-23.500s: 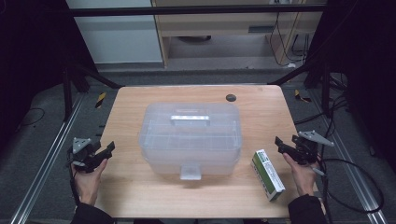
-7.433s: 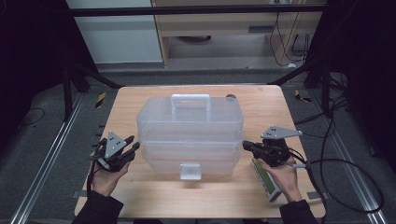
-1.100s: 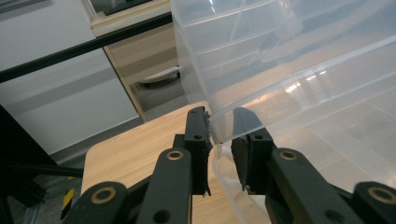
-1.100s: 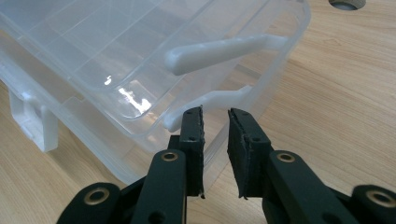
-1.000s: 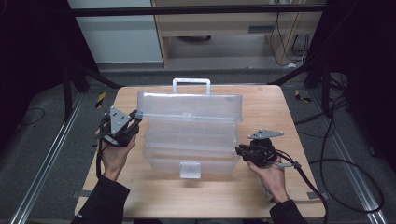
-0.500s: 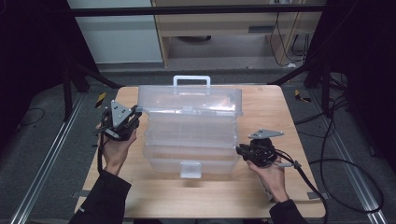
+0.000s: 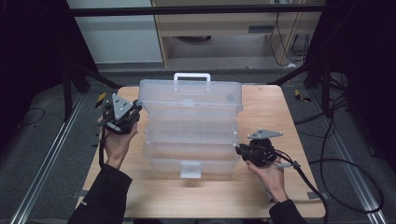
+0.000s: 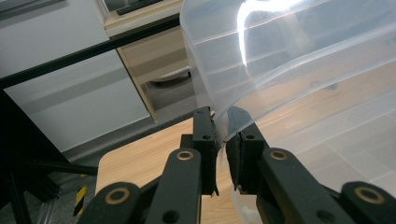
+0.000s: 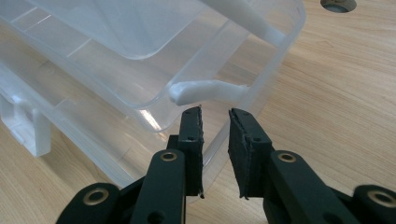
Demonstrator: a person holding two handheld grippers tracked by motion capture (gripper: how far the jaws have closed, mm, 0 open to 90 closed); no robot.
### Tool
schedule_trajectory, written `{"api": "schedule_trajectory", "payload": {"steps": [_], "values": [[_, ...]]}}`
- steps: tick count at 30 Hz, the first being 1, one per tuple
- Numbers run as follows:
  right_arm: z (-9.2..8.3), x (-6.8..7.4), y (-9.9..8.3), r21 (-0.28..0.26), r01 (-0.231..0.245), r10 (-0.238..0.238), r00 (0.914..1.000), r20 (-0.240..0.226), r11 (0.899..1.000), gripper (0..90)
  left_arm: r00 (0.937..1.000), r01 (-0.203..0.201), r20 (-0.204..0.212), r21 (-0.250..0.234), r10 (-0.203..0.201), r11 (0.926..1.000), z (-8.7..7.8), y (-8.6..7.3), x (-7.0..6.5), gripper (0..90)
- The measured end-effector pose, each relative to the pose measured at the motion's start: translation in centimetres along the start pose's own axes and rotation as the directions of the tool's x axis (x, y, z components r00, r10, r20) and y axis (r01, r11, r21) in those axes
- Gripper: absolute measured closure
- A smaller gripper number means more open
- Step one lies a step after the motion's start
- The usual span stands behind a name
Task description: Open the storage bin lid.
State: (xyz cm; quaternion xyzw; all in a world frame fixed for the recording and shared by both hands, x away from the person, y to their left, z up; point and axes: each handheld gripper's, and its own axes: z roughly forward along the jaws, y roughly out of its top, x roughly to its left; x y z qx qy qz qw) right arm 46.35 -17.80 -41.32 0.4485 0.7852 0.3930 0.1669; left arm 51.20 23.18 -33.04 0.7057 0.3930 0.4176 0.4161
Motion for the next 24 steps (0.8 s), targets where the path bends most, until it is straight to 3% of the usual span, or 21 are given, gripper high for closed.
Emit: {"api": "schedule_trajectory", "payload": {"steps": [11,24], "values": [[0.01,-0.02,0.04,0.003,-0.002,0.002,1.0,-0.003,1.0,75.0,0.9999,-0.002,-0.015,0.009,0.003,1.0,0.65,0.7,0.21,82.7],[0.2,-0.22,0.12,-0.004,0.006,-0.006,0.9997,0.025,1.0,75.5,0.9995,-0.014,-0.027,0.014,0.014,0.9998,0.58,0.81,-0.1,83.1]]}}
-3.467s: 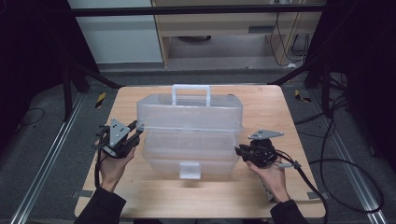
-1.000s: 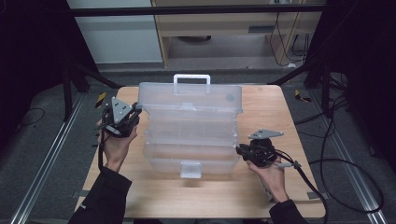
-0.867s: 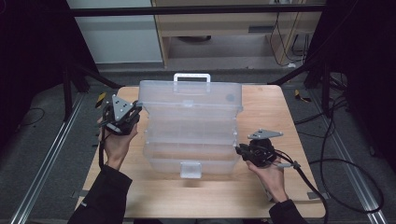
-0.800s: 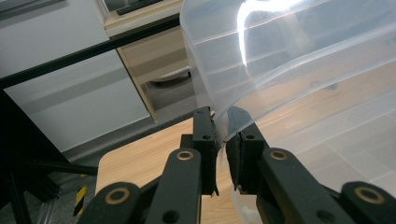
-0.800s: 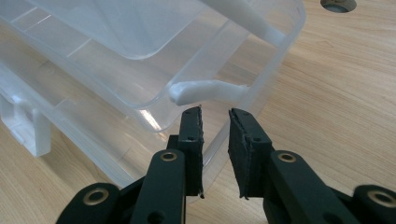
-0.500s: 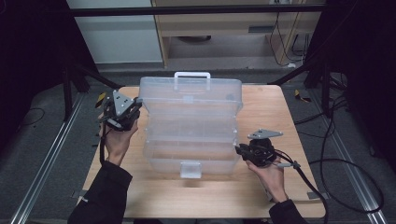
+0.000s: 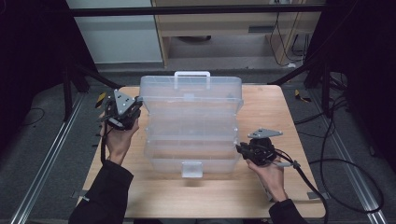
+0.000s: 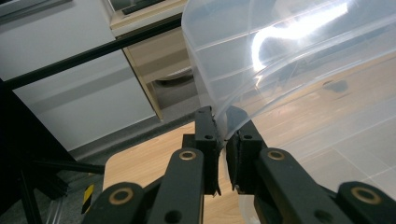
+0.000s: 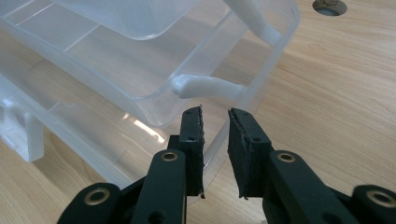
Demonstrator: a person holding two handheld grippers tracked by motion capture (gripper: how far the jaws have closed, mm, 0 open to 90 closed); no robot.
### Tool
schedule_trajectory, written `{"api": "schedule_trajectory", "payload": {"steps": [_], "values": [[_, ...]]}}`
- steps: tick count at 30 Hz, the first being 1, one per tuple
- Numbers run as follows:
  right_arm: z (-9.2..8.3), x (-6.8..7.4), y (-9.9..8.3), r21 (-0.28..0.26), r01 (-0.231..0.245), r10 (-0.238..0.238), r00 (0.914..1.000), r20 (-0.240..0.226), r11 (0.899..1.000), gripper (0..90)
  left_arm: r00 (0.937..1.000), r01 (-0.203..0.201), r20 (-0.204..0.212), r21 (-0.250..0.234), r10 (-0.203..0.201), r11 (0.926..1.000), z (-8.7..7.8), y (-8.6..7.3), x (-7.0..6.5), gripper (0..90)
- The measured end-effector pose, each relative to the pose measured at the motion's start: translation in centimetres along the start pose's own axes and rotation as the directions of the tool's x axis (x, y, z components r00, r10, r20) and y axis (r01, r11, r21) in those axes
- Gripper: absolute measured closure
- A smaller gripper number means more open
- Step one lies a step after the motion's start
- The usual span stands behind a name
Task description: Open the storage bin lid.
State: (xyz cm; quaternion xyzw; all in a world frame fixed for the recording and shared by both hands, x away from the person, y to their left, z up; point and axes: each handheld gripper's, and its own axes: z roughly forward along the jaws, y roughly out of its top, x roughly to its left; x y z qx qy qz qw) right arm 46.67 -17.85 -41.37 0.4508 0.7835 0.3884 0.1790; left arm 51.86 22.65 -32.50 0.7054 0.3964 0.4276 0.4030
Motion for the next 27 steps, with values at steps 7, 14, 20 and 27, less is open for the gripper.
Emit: {"api": "schedule_trajectory", "payload": {"steps": [7,14,20,27], "values": [[0.1,-0.1,0.0,-0.005,0.004,-0.004,1.0,0.005,1.0,75.3,1.0,0.004,-0.005,0.011,-0.004,0.9999,0.3,0.3,0.1,83.5],[0.2,-0.2,0.1,-0.004,0.003,-0.003,1.0,0.007,1.0,75.3,0.9994,0.034,0.003,0.014,-0.034,0.9993,1.0,0.9,0.5,83.8],[0.2,-0.2,0.1,-0.004,0.004,-0.004,1.0,0.007,1.0,75.3,0.9983,0.057,0.011,0.015,-0.057,0.9983,1.5,1.3,0.8,84.0],[0.2,-0.3,0.1,-0.005,0.004,-0.004,1.0,0.007,1.0,75.4,0.998,0.062,0.015,0.014,-0.062,0.998,1.8,1.5,1.0,84.0]]}}
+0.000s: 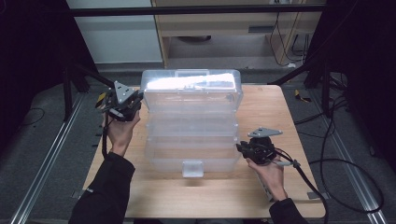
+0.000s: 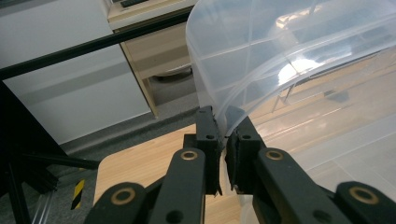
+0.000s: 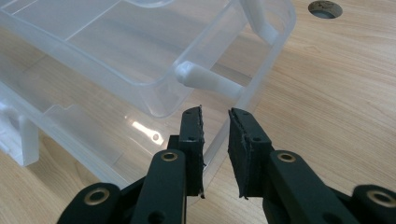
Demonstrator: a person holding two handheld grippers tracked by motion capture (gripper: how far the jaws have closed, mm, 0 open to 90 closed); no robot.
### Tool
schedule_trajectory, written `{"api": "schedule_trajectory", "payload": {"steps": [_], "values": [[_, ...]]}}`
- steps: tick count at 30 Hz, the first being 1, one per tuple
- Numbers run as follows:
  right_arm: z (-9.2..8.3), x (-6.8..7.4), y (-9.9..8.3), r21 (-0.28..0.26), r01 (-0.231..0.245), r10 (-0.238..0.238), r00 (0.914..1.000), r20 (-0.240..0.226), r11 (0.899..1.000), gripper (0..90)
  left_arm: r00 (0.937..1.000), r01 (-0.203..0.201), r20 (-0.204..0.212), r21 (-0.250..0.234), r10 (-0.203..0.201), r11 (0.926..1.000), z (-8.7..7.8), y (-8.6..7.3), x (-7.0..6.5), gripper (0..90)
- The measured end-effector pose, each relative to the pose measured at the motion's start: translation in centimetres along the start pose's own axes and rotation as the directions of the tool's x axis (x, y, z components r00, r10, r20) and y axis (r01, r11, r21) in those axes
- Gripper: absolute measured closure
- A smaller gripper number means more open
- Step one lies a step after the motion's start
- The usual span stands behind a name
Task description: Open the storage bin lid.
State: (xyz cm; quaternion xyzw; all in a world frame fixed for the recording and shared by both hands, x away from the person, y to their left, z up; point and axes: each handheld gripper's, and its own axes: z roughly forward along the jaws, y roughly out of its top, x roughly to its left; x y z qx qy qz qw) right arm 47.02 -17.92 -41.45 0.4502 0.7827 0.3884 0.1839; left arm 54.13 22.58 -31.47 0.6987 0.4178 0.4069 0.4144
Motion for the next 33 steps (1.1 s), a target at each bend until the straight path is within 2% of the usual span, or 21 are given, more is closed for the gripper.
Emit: {"api": "schedule_trajectory", "payload": {"steps": [15,23,33], "values": [[0.0,0.0,0.0,-0.002,0.003,-0.003,1.0,0.001,1.0,75.3,0.9999,0.004,-0.011,0.005,-0.004,1.0,0.8,0.6,0.2,83.7],[0.0,0.0,0.0,-0.001,0.004,-0.004,1.0,0.001,1.0,75.4,0.9997,-0.013,-0.022,0.019,0.014,0.9997,1.4,1.0,0.2,83.1],[0.1,0.0,0.0,-0.002,0.005,-0.005,1.0,0.003,1.0,75.4,0.9997,-0.004,-0.024,0.023,0.004,0.9997,2.3,1.5,0.5,82.8]]}}
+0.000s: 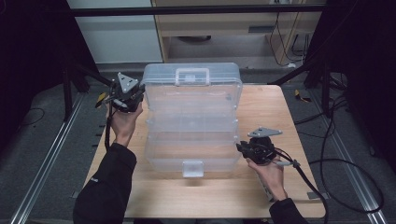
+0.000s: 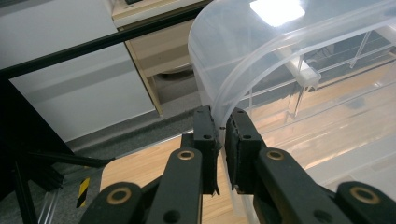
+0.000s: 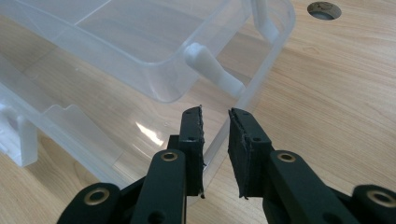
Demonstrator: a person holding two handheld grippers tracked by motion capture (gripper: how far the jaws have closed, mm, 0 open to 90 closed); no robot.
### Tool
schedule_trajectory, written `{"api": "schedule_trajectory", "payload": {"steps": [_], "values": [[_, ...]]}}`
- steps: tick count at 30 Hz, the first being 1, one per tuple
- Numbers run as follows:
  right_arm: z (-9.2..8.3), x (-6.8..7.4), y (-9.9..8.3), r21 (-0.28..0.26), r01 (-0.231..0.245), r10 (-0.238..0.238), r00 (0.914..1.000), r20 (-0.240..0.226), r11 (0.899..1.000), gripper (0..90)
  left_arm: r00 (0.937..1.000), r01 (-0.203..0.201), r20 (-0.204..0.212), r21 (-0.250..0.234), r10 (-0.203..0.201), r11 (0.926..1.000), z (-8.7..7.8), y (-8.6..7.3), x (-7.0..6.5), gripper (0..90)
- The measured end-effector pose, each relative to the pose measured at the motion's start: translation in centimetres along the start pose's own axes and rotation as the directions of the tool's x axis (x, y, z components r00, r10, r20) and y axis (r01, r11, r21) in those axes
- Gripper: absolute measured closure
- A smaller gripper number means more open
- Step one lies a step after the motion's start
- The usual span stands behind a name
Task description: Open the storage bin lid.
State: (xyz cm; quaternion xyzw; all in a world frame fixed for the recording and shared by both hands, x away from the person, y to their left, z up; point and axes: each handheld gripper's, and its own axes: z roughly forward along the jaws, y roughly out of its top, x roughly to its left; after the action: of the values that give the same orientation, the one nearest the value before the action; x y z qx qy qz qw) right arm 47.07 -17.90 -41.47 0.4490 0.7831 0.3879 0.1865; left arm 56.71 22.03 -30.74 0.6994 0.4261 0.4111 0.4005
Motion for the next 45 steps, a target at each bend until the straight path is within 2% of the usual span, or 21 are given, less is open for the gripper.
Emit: {"api": "schedule_trajectory", "payload": {"steps": [7,24,45], "values": [[0.0,-0.1,0.0,0.0,0.001,-0.001,1.0,0.003,1.0,75.5,0.9997,-0.023,-0.01,0.02,0.023,0.9995,0.7,0.6,0.1,82.0],[0.1,-0.1,0.1,-0.001,0.0,0.0,1.0,0.002,1.0,75.5,0.9999,0.002,-0.012,0.015,-0.001,0.9999,1.8,0.8,0.4,81.9],[0.2,-0.2,0.1,0.0,-0.003,0.003,1.0,-0.001,1.0,75.0,0.9996,0.014,-0.024,0.02,-0.014,0.9997,3.7,1.2,0.7,81.7]]}}
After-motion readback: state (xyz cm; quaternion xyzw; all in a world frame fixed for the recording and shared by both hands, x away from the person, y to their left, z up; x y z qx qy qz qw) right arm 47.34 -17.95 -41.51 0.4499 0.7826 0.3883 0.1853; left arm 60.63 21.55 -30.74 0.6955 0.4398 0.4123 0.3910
